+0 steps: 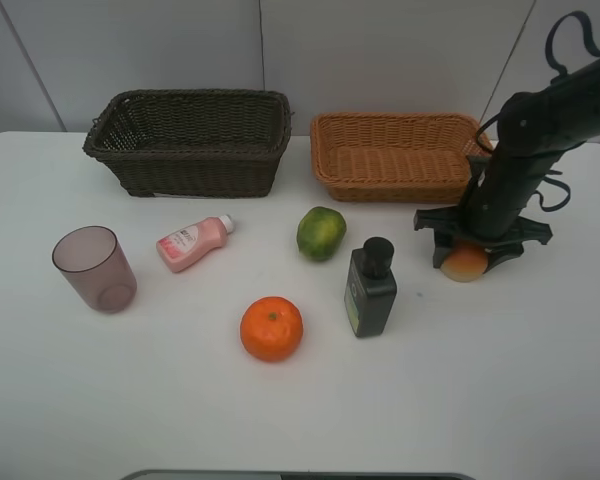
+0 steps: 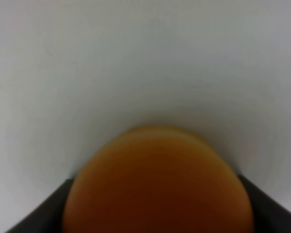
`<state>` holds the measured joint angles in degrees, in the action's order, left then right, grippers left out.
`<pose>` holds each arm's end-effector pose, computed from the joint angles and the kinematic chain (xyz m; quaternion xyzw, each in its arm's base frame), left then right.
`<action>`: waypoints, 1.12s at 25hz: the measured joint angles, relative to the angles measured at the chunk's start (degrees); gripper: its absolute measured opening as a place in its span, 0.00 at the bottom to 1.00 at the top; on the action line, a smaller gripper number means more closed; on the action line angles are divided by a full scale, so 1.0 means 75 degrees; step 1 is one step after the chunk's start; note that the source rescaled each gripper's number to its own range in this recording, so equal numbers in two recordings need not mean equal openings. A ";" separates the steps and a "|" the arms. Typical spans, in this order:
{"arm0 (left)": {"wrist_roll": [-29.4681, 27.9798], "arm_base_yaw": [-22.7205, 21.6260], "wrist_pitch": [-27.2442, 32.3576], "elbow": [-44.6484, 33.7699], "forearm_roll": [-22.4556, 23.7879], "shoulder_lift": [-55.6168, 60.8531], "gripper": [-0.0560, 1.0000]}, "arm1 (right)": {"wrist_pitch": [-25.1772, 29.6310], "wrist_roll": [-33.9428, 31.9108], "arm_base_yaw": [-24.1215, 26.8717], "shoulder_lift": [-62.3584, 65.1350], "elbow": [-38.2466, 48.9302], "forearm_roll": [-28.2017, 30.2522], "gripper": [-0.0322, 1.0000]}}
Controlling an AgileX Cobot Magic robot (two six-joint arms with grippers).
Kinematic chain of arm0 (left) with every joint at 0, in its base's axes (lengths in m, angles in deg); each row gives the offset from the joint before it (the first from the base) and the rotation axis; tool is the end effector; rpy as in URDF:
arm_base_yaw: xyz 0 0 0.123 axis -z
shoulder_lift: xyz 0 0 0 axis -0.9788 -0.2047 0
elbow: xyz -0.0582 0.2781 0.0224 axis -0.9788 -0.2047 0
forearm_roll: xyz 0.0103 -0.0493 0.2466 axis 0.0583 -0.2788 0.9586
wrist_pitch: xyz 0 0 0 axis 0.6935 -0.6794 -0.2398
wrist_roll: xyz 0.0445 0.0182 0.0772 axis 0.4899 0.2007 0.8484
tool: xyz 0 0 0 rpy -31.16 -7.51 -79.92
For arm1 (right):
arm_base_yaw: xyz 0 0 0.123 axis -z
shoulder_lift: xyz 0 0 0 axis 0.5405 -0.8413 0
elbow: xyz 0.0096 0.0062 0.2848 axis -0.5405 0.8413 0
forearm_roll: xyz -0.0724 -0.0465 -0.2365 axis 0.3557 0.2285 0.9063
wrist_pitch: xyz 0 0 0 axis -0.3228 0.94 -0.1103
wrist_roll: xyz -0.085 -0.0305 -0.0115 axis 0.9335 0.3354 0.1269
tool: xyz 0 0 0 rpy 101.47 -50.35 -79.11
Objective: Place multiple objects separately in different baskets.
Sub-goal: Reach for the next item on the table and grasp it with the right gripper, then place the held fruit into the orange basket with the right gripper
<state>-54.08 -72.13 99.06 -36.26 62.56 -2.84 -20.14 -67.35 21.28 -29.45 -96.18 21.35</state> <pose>-0.0061 0.0079 0.2787 0.0035 0.8495 -0.0067 0.5275 0.3334 0.0613 0.1022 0.0494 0.9977 -0.0248 0.0387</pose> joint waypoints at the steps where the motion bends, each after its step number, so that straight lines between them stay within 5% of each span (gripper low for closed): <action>1: 0.0000 0.0000 0.0000 0.0000 0.0000 0.0000 0.92 | -0.0005 0.0000 0.0000 0.0000 0.0000 -0.0007 0.41; 17: 0.0000 0.0000 0.0000 0.0000 0.0000 0.0000 0.92 | -0.0036 0.0000 0.0000 0.0000 0.0000 -0.0031 0.41; 28: 0.0000 0.0000 0.0000 0.0000 0.0000 0.0000 0.92 | 0.0915 0.0226 -0.0007 0.1130 -0.0026 -0.0031 0.41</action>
<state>-54.08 -72.13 99.06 -36.26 62.56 -2.84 -13.27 -65.65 21.23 -20.97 -96.37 21.12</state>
